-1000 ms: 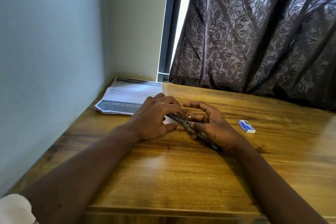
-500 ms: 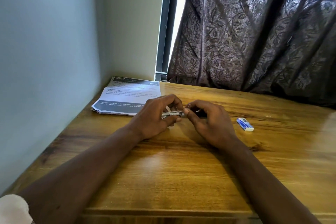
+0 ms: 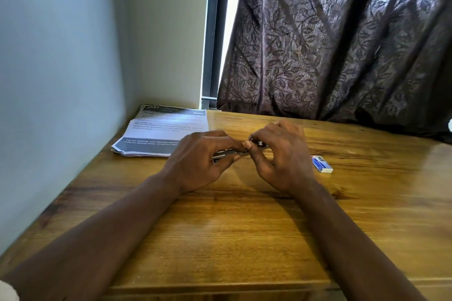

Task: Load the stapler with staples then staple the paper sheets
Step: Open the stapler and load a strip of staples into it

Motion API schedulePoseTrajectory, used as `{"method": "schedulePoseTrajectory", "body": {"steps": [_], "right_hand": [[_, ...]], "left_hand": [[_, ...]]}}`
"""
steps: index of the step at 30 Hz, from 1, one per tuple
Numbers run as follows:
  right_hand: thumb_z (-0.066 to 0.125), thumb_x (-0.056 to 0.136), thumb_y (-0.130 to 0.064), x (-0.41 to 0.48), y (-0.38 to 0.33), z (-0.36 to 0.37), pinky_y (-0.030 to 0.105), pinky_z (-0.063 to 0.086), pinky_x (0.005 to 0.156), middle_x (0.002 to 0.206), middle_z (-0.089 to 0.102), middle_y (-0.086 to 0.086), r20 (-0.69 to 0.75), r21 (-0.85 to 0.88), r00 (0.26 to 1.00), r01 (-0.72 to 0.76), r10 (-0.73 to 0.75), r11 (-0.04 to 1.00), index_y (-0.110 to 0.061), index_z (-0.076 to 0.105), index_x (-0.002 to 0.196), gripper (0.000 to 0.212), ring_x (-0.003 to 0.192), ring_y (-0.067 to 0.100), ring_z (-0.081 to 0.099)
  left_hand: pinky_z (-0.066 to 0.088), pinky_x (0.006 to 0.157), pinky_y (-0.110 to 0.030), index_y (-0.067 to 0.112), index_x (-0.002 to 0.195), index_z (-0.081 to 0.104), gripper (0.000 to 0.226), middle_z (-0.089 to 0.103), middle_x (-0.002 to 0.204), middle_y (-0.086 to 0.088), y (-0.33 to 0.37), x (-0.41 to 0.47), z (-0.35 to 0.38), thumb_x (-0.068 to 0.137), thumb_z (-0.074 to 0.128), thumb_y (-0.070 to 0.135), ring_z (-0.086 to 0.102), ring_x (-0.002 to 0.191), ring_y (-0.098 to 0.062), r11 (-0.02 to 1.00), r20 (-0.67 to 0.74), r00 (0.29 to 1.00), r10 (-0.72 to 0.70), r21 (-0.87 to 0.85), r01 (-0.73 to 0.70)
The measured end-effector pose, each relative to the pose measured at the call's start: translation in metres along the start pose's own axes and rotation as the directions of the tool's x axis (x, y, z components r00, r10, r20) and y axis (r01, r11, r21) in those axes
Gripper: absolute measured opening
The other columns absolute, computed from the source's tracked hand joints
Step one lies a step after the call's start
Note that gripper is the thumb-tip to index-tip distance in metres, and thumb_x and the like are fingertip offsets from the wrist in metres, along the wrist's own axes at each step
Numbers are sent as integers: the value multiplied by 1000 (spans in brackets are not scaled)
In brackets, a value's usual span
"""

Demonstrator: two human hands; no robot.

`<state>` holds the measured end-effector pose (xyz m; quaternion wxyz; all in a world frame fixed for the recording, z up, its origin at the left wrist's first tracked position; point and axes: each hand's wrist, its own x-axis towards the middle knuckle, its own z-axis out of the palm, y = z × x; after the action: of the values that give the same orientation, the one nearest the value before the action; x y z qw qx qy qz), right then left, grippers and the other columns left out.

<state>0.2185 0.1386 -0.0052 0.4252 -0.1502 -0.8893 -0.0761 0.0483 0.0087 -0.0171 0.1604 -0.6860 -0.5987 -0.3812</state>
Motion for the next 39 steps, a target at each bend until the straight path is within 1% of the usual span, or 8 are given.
{"method": "schedulePoseTrajectory", "body": {"steps": [7, 11, 14, 21, 26, 33, 36, 39], "right_hand": [[53, 94, -46, -1, 1, -4, 42, 36, 77, 87, 66, -8, 3, -115, 999, 35, -35, 993, -24, 73, 101, 31, 89, 21, 52], [53, 94, -48, -1, 2, -1, 41, 35, 77, 88, 64, -10, 14, -37, 1000, 25, -25, 999, -26, 73, 104, 31, 91, 20, 50], [51, 95, -49, -1, 3, 0, 46, 38, 81, 88, 64, -10, 61, 60, 998, -3, -1, 998, -25, 73, 106, 35, 93, 19, 50], [51, 93, -47, -2, 2, -1, 48, 38, 81, 89, 65, -11, 132, 162, 991, 7, -28, 987, -24, 72, 105, 33, 93, 18, 49], [54, 94, -45, -3, 6, -1, 47, 38, 83, 87, 66, -14, 187, 274, 982, -60, 8, 960, -27, 71, 101, 26, 92, 15, 48], [60, 96, -33, -4, 10, 3, 41, 38, 84, 87, 58, -14, 344, 285, 939, -130, 26, 950, -32, 66, 93, 6, 94, 15, 47], [57, 94, -39, -5, 11, 6, 38, 40, 83, 95, 53, -5, 411, 246, 909, -175, 61, 953, -40, 59, 95, 3, 99, 17, 47], [58, 95, -32, -5, 11, 6, 33, 35, 81, 92, 53, -3, 418, 272, 907, -185, 57, 944, -34, 63, 94, 5, 96, 13, 47]], "left_hand": [[58, 74, -26, 30, 117, 75, 23, 77, 105, 15, -1, -1, 0, 94, 70, 29, 71, 86, 0, 997, 25, 999, -41, -71, 42], [49, 63, -12, 29, 114, 75, 22, 78, 90, 10, -2, 0, 1, 96, 68, 20, 69, 71, 0, 985, 26, 994, -105, -136, 108], [48, 65, -7, 27, 113, 75, 24, 78, 98, 10, -4, 0, -3, 93, 71, 14, 70, 76, 5, 975, 61, 989, -135, -169, 144], [61, 70, -23, 27, 114, 74, 26, 77, 107, 10, -4, 3, -8, 90, 77, 18, 74, 75, -2, 989, 135, 990, -33, -137, 52], [64, 68, -30, 27, 113, 74, 28, 76, 111, 9, -3, 2, -4, 88, 78, 14, 75, 74, -4, 969, 180, 979, -91, -209, 128], [61, 76, -32, 33, 105, 77, 26, 71, 109, 17, -4, 1, 3, 84, 81, 16, 71, 80, -2, 965, 245, 959, -145, -180, 192], [59, 80, -30, 32, 107, 78, 26, 70, 107, 14, -2, 2, 5, 85, 80, 17, 68, 85, 0, 973, 298, 948, -111, -164, 165], [59, 80, -31, 35, 109, 78, 27, 70, 105, 14, -2, 4, 4, 87, 79, 19, 67, 86, 0, 976, 338, 934, -113, -138, 168]]}}
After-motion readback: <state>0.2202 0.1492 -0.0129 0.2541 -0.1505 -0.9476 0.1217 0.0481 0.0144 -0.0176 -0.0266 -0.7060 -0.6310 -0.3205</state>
